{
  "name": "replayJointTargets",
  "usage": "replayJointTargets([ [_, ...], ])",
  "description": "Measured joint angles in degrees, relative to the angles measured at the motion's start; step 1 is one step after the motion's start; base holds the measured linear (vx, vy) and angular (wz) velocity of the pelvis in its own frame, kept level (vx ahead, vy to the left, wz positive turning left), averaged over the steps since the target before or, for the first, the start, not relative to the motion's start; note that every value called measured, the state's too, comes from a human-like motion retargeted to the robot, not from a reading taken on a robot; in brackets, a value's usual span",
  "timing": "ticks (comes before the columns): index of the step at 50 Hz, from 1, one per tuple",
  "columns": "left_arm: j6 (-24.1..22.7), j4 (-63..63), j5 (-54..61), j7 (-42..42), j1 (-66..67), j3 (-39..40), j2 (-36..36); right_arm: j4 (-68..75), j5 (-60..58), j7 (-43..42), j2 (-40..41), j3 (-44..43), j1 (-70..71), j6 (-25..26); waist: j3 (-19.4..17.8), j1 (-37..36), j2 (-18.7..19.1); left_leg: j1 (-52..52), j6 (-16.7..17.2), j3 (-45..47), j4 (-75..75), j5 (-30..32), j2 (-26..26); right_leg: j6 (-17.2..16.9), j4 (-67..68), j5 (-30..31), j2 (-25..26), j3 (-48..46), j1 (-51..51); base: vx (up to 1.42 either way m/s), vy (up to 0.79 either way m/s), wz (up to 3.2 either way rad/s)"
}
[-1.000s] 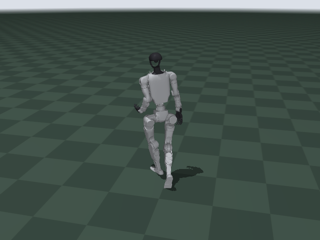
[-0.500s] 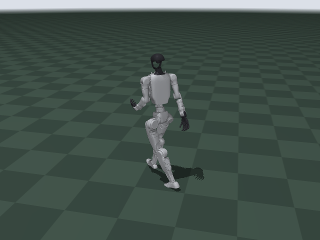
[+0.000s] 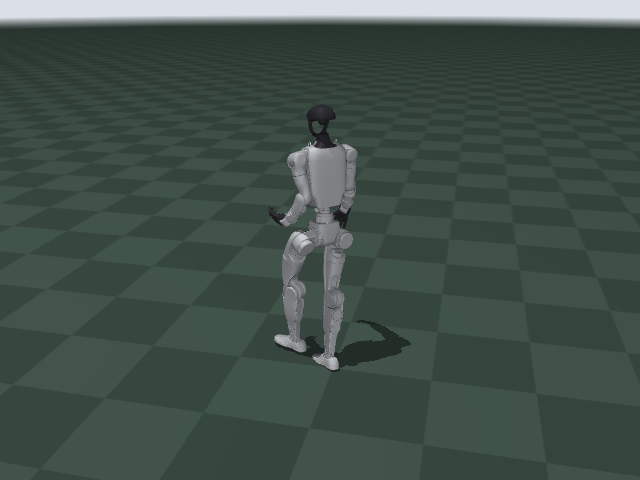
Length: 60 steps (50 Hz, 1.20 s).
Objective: Walk run
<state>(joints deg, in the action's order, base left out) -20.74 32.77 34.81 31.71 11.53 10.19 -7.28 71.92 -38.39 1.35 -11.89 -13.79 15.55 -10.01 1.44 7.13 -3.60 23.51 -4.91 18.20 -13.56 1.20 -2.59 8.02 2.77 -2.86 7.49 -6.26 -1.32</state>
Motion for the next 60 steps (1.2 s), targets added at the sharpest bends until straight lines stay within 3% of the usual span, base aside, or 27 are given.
replayJointTargets([
  [5,-0.04,-0.84,-0.25,0.44,-0.31,0.72,-0.07,1.68,2.55,-0.21,0.92,-0.63,0.29,-0.70,-1.37,-2.75,-1.32,-0.08,2.67,-3.10,13.64,-4.97,-4.93,-0.49,0.82,-1.01,0.43,0.17,-5.62,0.79,-0.16,-0.57],
  [8,0.31,-1.48,-0.74,1.16,-0.68,1.65,1.18,7.40,1.81,0.44,1.66,-0.43,-0.13,-0.65,-2.07,-3.58,-2.09,-1.27,-1.21,-2.90,9.54,-1.81,-4.21,-1.14,3.37,2.26,0.95,1.04,-7.69,0.82,-0.14,-0.73],
  [11,0.66,-1.19,-1.32,1.50,-0.87,3.10,2.50,13.87,-1.20,0.49,2.24,0.27,-2.30,0.56,-2.01,-5.24,-2.60,-3.28,-1.68,-4.24,7.70,2.41,-3.16,-3.14,8.51,14.32,-0.60,-2.68,-8.29,0.89,-0.11,-1.13],
  [13,0.68,-0.68,-0.59,0.60,-1.26,4.17,3.35,17.48,-3.70,-0.26,2.90,1.48,-4.55,2.09,-2.25,-4.44,-2.35,-4.28,-2.42,-5.07,5.14,1.34,-1.55,-6.47,15.60,25.55,-0.23,-1.35,-6.26,0.96,-0.08,-0.82],
  [15,0.05,-0.51,0.82,-0.87,-1.58,5.03,4.39,20.46,-5.47,-1.03,3.47,3.75,-6.95,3.23,-3.01,-1.86,-1.39,-6.85,-2.98,-3.22,3.33,-0.97,0.83,-9.49,27.29,32.86,1.67,0.48,-1.56,0.86,-0.08,-0.44],
  [17,-0.66,-0.68,1.98,-1.93,-2.14,4.68,5.45,22.61,-6.25,-0.63,3.04,5.13,-9.36,3.91,-4.03,0.54,-1.42,-11.14,-3.45,-1.45,3.78,-3.21,-0.12,-10.51,41.36,32.86,-0.67,-1.38,3.90,0.89,-0.03,-0.32],
  [18,-0.86,-0.77,2.30,-2.32,-2.69,4.64,6.14,23.25,-6.32,-0.16,3.13,5.76,-10.61,4.23,-4.12,0.93,0.57,-12.41,-2.79,-2.16,4.73,-3.72,1.94,-9.58,41.29,32.86,0.74,-2.31,5.59,0.62,0.01,-0.70],
  [20,-0.70,-0.53,3.07,-2.78,-4.37,4.67,7.36,24.06,-5.77,0.90,2.84,7.24,-13.10,4.56,-4.62,1.48,3.43,-14.54,-1.78,-1.50,5.56,-4.84,4.87,-6.01,42.83,27.58,1.54,-3.98,9.88,0.57,0.00,-0.76],
  [23,-0.63,-0.63,4.16,-2.61,-6.45,2.89,9.75,24.09,-5.74,1.26,2.21,6.96,-17.98,3.76,-4.94,4.92,4.87,-18.21,-0.83,-0.84,7.35,-6.18,4.99,-4.63,41.78,19.68,1.33,-4.24,16.63,0.70,-0.02,0.21],
  [26,-0.61,-1.33,4.05,-1.68,-8.28,1.50,11.49,23.95,-6.02,0.55,1.90,4.83,-22.70,4.01,-4.47,8.19,4.80,-21.53,0.05,-1.21,8.95,-7.92,3.14,-5.55,33.29,13.66,-0.86,-4.87,21.78,0.70,-0.03,0.47],
  [32,0.02,-2.02,3.90,-0.45,-11.66,0.36,12.50,25.48,-4.12,1.25,2.37,-1.43,-27.63,6.18,-3.84,11.93,0.91,-29.59,1.92,-0.89,10.87,-12.12,-2.91,-8.19,7.18,13.83,-9.56,-12.00,24.98,0.73,-0.09,0.16],
  [35,0.03,-2.05,4.13,0.35,-12.62,0.06,11.60,25.48,-2.04,2.15,3.50,-5.37,-27.89,7.04,-3.93,12.68,0.59,-32.40,3.49,-1.17,10.87,-13.52,-3.46,-10.76,-2.49,10.58,-8.89,-12.79,27.56,0.78,-0.14,0.02],
  [37,0.04,-1.71,4.03,1.30,-12.38,0.12,10.50,25.48,-0.01,2.09,4.48,-7.35,-27.78,7.18,-3.79,13.13,1.46,-33.64,4.54,-1.50,10.14,-14.12,-2.94,-7.36,-4.57,9.84,-8.61,-15.06,27.52,0.79,-0.20,0.03],
  [39,0.05,-0.92,3.91,2.07,-11.59,-0.01,9.07,25.48,2.02,2.33,5.41,-9.14,-27.50,7.03,-3.47,14.49,2.65,-34.37,5.66,-2.89,8.60,-13.33,-1.99,-1.35,-2.25,10.35,-8.54,-18.00,26.69,0.77,-0.21,0.50],
  [40,0.08,-0.39,3.84,2.35,-11.01,-0.18,8.27,25.48,2.83,2.61,5.81,-10.05,-27.37,6.85,-3.20,15.23,3.31,-34.58,6.41,-3.79,7.57,-12.36,-1.46,1.08,-0.78,9.74,-8.81,-19.91,26.09,0.85,-0.24,0.90],
  [43,0.01,1.46,3.15,2.56,-8.78,-0.85,5.98,25.48,3.98,4.75,6.38,-11.37,-27.18,6.06,-2.18,17.68,5.25,-34.73,11.65,-7.87,2.96,-3.02,0.76,2.87,1.00,12.19,-9.12,-22.40,24.05,0.95,-0.37,0.68],
  [45,-0.57,2.51,2.00,2.62,-6.70,-1.37,4.59,25.48,5.42,7.48,6.14,-10.31,-25.96,6.45,-0.96,15.10,5.34,-33.19,18.41,-10.14,-3.87,11.05,0.27,4.53,3.91,8.21,-7.46,-16.72,23.04,0.92,-0.36,-0.46],
  [47,-1.54,2.13,1.10,2.54,-4.60,-2.63,3.79,25.48,5.27,9.25,5.40,-10.02,-23.19,7.32,0.21,14.42,2.42,-28.06,19.91,-8.59,-14.51,21.14,-2.87,3.50,5.66,6.65,-12.34,-16.32,21.89,0.92,-0.25,-0.30],
  [50,-1.86,1.60,0.72,3.24,-2.29,-1.72,4.42,24.39,3.42,9.94,5.11,-8.11,-18.40,6.87,2.08,11.25,-2.76,-20.74,19.91,-5.59,-30.17,28.70,-4.41,3.97,5.91,4.17,-13.27,-11.06,19.07,0.68,-0.36,-1.16],
  [52,-1.07,1.98,1.13,3.59,-1.87,0.06,4.83,20.43,3.04,9.57,5.01,-5.09,-15.63,6.66,1.81,9.54,-3.84,-15.68,19.91,-9.77,-37.57,22.43,-5.00,4.19,5.10,3.34,-11.09,-8.35,16.18,0.70,-0.48,-1.58],
  [53,-0.93,1.94,1.28,3.28,-1.34,0.89,4.91,18.16,2.65,8.72,5.04,-3.63,-14.39,6.68,1.47,8.35,-4.40,-13.64,19.91,-9.88,-40.82,18.69,-2.76,4.98,4.11,3.20,-9.00,-6.74,14.24,0.68,-0.53,-1.77],
  [56,-1.93,1.07,1.80,1.41,-0.04,3.12,4.88,11.23,0.21,5.37,4.10,-0.83,-10.07,5.81,0.65,6.24,-5.75,-7.99,13.13,-8.48,-40.42,11.70,0.60,6.16,2.32,3.37,-5.67,-1.96,10.38,0.70,-0.36,-1.73],
  [58,-2.42,0.30,1.97,0.87,0.63,4.93,4.81,7.17,-1.04,3.64,3.24,0.64,-7.12,4.70,0.22,4.55,-5.95,-4.55,7.51,-6.60,-34.95,7.74,2.68,6.39,2.01,3.31,-3.80,0.99,8.56,0.66,-0.21,-1.94],
  [60,-2.20,-0.29,2.06,1.14,0.98,6.89,4.61,4.00,-1.39,2.74,2.30,1.68,-3.99,3.59,-0.38,2.74,-5.38,-2.50,4.22,-3.60,-25.90,6.17,5.03,6.83,1.94,3.04,-1.56,3.63,6.89,0.56,-0.09,-1.93],
])
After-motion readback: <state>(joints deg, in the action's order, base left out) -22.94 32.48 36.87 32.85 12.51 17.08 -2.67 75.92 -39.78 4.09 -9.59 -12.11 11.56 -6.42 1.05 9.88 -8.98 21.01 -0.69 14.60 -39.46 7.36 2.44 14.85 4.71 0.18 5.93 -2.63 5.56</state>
